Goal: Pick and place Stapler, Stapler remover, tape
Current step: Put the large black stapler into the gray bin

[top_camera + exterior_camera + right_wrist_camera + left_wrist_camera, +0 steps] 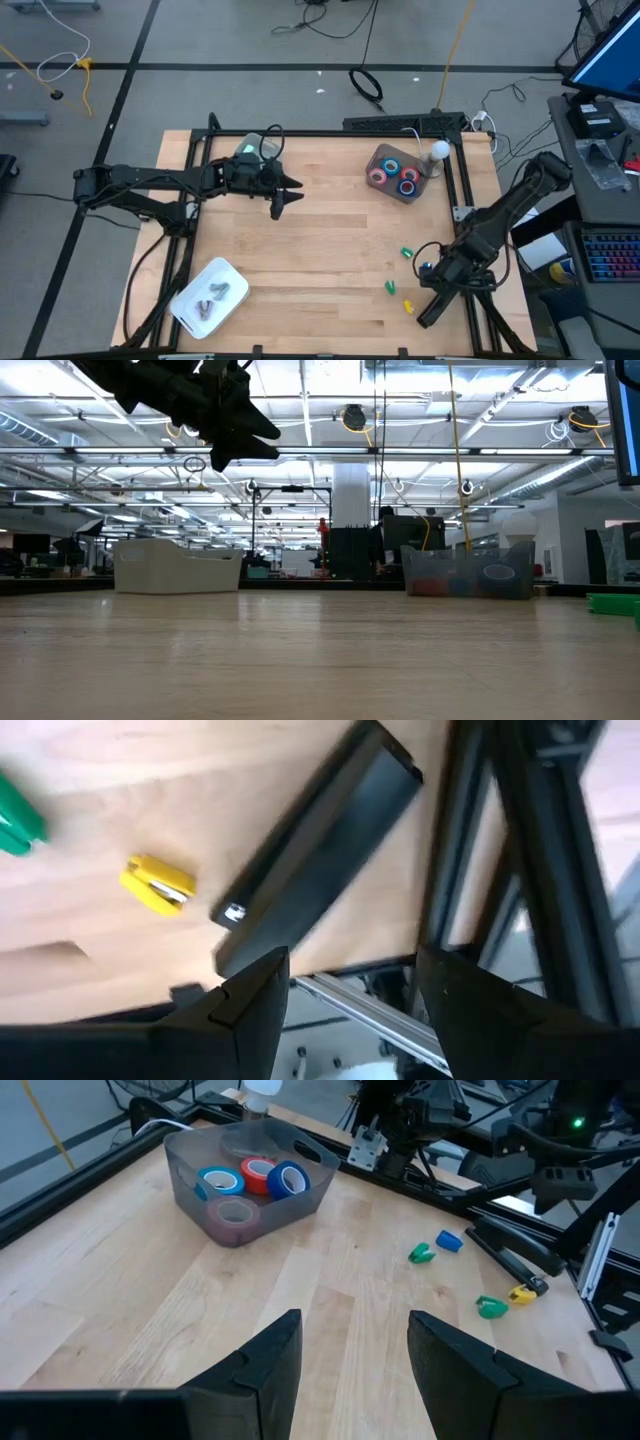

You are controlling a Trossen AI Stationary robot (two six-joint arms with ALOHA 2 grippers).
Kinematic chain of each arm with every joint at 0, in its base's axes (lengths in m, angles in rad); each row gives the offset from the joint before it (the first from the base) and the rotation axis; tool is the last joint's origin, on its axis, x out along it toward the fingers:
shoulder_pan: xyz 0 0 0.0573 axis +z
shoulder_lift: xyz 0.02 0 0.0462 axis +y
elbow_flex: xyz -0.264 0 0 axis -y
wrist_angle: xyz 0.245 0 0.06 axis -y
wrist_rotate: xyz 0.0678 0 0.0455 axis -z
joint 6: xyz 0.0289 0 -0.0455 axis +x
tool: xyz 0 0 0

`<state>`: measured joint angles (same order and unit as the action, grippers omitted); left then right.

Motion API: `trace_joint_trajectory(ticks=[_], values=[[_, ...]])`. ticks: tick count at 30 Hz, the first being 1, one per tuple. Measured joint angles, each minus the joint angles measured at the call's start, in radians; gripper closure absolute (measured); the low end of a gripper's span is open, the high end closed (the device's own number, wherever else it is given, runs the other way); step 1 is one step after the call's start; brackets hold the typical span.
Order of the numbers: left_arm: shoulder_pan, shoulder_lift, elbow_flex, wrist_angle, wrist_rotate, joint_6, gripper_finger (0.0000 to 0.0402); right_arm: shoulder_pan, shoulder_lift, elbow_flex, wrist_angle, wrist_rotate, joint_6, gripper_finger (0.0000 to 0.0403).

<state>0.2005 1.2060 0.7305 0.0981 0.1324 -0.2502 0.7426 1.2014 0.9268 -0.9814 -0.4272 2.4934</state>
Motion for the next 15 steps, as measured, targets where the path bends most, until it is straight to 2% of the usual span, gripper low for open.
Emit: trace_joint_trajectory(ticks=[15], values=[[0.001, 0.000, 0.000, 0.002, 0.000, 0.005, 0.0218, 0.024, 0.088, -0.005, 0.037, 0.005, -0.016, 0.0190]])
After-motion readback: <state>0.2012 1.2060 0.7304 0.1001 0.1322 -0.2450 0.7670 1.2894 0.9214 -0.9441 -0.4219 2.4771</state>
